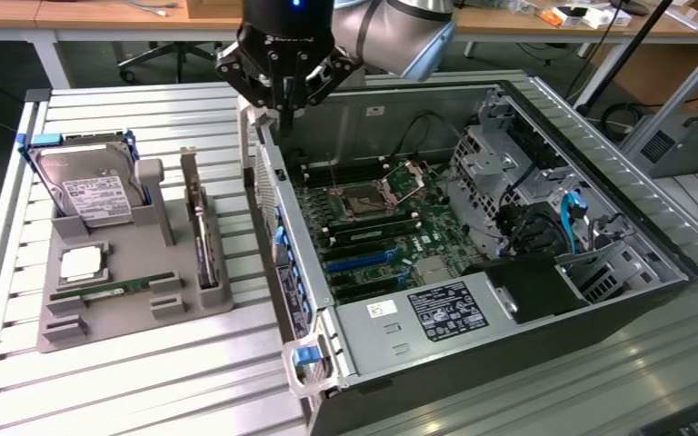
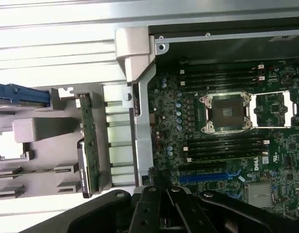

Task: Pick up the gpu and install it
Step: 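Reach for the gpu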

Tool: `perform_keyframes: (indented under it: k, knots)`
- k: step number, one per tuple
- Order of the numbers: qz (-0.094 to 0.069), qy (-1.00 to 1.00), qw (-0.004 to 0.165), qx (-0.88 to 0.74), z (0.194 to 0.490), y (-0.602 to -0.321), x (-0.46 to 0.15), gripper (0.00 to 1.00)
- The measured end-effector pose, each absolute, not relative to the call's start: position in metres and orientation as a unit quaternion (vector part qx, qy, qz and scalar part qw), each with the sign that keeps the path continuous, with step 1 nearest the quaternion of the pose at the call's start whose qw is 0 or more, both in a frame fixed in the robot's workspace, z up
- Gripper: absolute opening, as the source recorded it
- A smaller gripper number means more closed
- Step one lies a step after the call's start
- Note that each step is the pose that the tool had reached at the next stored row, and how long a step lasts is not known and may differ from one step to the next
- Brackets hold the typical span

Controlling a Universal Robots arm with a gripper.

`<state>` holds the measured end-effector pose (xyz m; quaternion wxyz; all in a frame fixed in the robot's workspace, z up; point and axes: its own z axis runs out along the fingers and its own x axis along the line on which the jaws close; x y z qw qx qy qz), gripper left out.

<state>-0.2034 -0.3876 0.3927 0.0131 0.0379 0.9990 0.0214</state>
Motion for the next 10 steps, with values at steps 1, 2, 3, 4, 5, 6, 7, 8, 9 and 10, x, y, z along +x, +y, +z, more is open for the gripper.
perform_keyframes:
  k: [1,2,3,4,5,6,7,8,9,10]
  knots:
    - [0.021,0.999,0.013,0.038,0.393,-0.387,-0.207,0.11]
    - [0.021,0.999,0.013,0.038,0.392,-0.387,-0.21,0.11]
    - [0.021,0.999,0.013,0.038,0.392,-0.387,-0.212,0.11]
    - [0.021,0.999,0.013,0.038,0.392,-0.386,-0.215,0.11]
    - [0.021,0.999,0.013,0.038,0.392,-0.386,-0.218,0.11]
    - [0.021,0.999,0.013,0.038,0.392,-0.386,-0.221,0.11]
    - [0.021,0.999,0.013,0.038,0.391,-0.385,-0.224,0.11]
    - [0.021,0.999,0.013,0.038,0.391,-0.385,-0.227,0.11]
    - [0.021,0.999,0.013,0.038,0.391,-0.384,-0.229,0.11]
    - [0.021,0.999,0.013,0.038,0.391,-0.384,-0.232,0.11]
